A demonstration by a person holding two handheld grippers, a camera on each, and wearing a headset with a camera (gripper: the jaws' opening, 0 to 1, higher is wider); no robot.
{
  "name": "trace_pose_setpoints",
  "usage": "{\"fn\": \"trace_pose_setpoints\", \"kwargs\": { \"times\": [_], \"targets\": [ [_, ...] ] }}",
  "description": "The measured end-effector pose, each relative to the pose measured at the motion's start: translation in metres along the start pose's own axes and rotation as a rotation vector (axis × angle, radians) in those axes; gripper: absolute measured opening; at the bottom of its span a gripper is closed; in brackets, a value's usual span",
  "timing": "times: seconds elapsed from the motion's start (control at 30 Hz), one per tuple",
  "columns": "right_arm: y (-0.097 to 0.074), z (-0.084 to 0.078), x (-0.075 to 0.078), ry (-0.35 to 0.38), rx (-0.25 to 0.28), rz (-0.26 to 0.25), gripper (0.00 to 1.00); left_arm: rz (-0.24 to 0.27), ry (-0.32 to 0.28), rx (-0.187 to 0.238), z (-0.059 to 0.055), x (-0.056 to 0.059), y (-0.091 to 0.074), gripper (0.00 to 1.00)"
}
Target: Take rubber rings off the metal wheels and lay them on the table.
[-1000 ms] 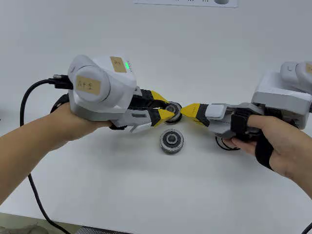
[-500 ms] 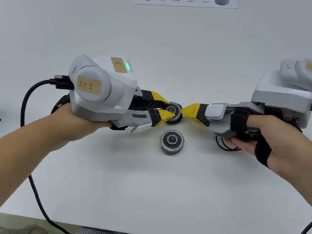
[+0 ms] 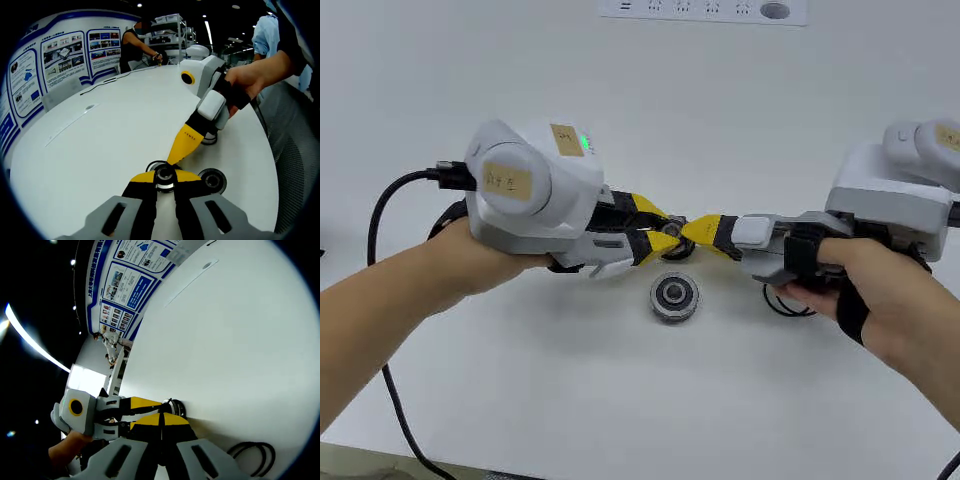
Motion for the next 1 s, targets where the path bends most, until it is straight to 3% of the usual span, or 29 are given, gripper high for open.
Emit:
{"fn": "trace_pose_setpoints", "kwargs": {
  "times": [0.03, 0.1, 0.17, 0.8, 1.0],
  "targets": [
    [0.0004, 0.0008, -0.0015, 0.009, 0.000, 0.004, 0.00, 0.000, 0.001, 0.000, 0.0001, -0.0001, 0.0000, 0.12],
    [0.0021, 0.0018, -0.0004, -0.039, -0.029, -0.041, 0.00, 0.000, 0.000, -0.001, 0.0001, -0.0002, 0.0001, 0.12],
    [0.0032, 0.0011, 0.0001, -0.009, -0.018, -0.028, 0.00, 0.001, 0.001, -0.002, 0.0002, -0.0003, 0.0002, 0.12],
    [-0.0017, 0.0006, -0.0020, -0.014, 0.009, -0.035, 0.01, 0.011, 0.013, -0.008, 0.0018, 0.0021, -0.0003, 0.13],
    [-0.0018, 0.0019, -0.0039, -0.004, 0.020, -0.030, 0.01, 0.014, 0.023, 0.004, 0.0068, 0.0036, -0.0030, 0.13]
  ]
}}
Point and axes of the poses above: the centre of the closed fingertips' face, and the gripper's own axes: y roughly forward along the fingers, x roughly to its right, z roughly out of its top, the point moved 10 cm from there along -y, roughly backward along the fingers, and after that the axes turned 4 degrees about -y, right-handed, at the moved point
